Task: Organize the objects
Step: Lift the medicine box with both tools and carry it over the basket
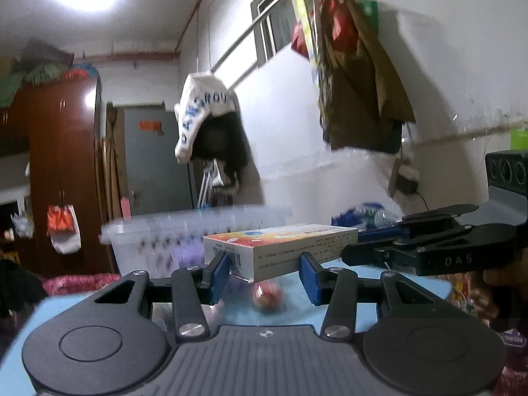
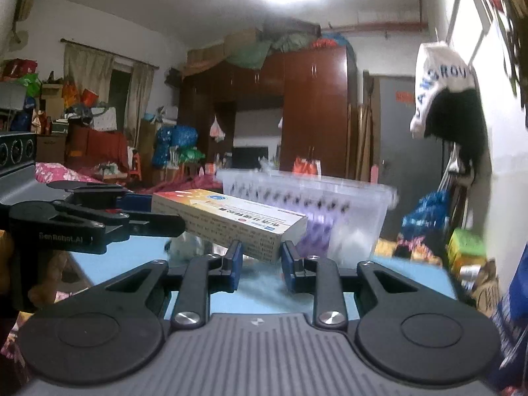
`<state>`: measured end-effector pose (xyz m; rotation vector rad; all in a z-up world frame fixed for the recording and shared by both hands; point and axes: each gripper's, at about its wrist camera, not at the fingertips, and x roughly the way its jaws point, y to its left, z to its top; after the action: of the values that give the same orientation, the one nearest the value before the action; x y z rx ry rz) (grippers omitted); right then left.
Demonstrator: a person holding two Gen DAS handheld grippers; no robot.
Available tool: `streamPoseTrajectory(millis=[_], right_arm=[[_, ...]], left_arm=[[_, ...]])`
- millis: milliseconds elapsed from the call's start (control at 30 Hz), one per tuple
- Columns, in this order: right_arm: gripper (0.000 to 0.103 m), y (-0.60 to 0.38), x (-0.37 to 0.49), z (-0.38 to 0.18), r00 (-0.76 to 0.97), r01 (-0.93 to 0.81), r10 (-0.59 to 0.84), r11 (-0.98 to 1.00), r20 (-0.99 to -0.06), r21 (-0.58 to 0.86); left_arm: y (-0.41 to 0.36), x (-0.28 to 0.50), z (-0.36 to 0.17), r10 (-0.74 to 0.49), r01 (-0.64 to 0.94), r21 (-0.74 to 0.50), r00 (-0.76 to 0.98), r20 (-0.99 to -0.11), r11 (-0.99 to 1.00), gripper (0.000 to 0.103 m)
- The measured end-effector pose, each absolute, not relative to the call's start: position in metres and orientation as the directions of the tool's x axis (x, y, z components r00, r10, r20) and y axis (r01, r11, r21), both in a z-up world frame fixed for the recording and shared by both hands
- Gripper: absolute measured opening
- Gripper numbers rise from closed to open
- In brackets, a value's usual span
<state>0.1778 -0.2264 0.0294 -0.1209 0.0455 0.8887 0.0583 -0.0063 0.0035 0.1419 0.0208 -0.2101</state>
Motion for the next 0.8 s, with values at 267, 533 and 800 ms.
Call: streamPoseTrajectory(millis=[267,533,800], right_arm=[[0.029,-0.208,0.188,0.074,0.643,-0.758,0.765,0.635,-0.014,-0.149],[0.029,-0.197,0.21,0.108,0.666,-0.735,0.746,0.658,0.001,-0.163],[0.029,-0.181,0.258,0.099,0.686,-0.727,0.717,0.681,-0.119,-0.09]], left_arm=[[0.004,0.071,0.052,-0.202,0.191,0.179,0.978,0.046,0.965,0.05],[0.007,0.106,0.093,-0.195,0.179,0.224,0.979,0.052,0.958,0.05],[0.031,0.181,0.091,-0.201,0.213,0.138,0.975,-0.096,0.967,0.051]])
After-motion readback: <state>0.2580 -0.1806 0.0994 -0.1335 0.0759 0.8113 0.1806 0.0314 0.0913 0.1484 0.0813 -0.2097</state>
